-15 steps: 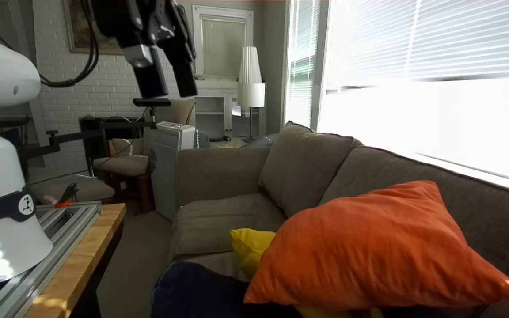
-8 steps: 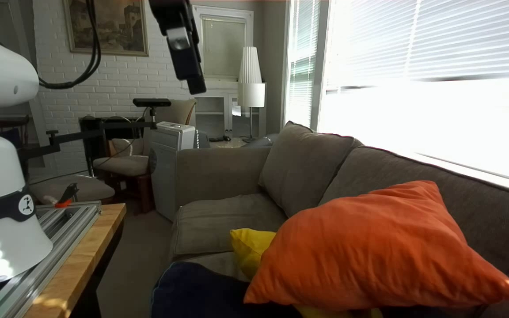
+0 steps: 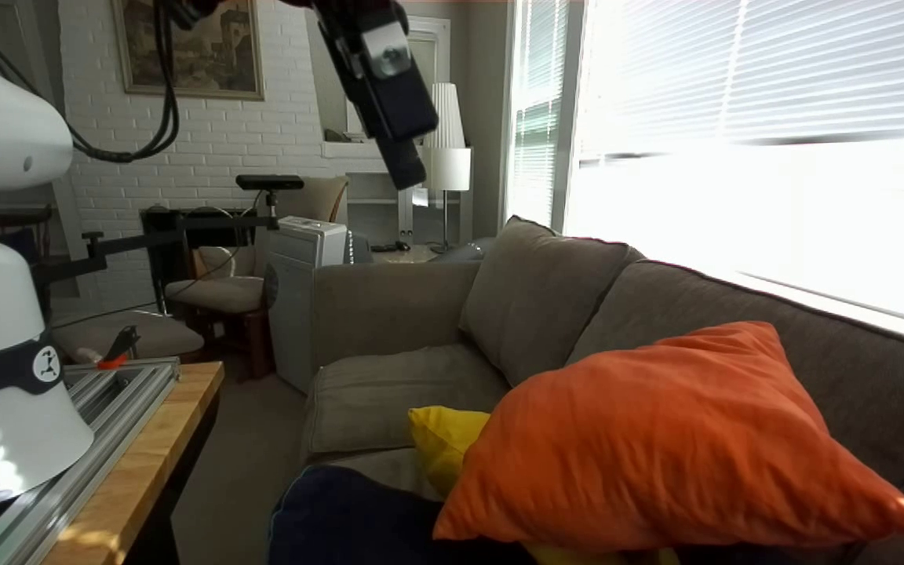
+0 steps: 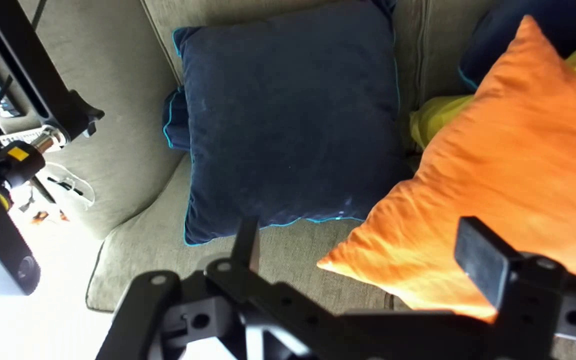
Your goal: Put the square-shaped blue pillow onto the orange one
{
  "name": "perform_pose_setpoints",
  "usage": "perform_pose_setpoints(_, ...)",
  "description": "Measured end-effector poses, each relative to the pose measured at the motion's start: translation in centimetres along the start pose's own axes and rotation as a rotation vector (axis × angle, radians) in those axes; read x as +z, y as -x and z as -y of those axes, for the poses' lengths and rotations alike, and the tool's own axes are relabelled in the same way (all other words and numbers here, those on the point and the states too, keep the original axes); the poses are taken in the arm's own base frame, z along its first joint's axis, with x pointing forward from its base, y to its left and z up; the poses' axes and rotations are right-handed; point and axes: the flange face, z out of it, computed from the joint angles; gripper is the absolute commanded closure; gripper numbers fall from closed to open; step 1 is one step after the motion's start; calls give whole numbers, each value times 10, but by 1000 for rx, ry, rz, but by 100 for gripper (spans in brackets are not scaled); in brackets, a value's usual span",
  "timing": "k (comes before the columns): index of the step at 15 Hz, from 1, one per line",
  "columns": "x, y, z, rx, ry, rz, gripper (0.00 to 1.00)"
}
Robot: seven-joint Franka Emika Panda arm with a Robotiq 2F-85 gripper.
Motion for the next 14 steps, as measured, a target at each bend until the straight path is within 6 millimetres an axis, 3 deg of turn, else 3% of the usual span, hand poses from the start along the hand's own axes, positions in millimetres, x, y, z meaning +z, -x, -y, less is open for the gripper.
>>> perform_pose_setpoints(7, 42, 4, -18, 61, 23, -97, 0)
perform_pose_setpoints(14, 95, 26, -34, 117, 21, -37, 0)
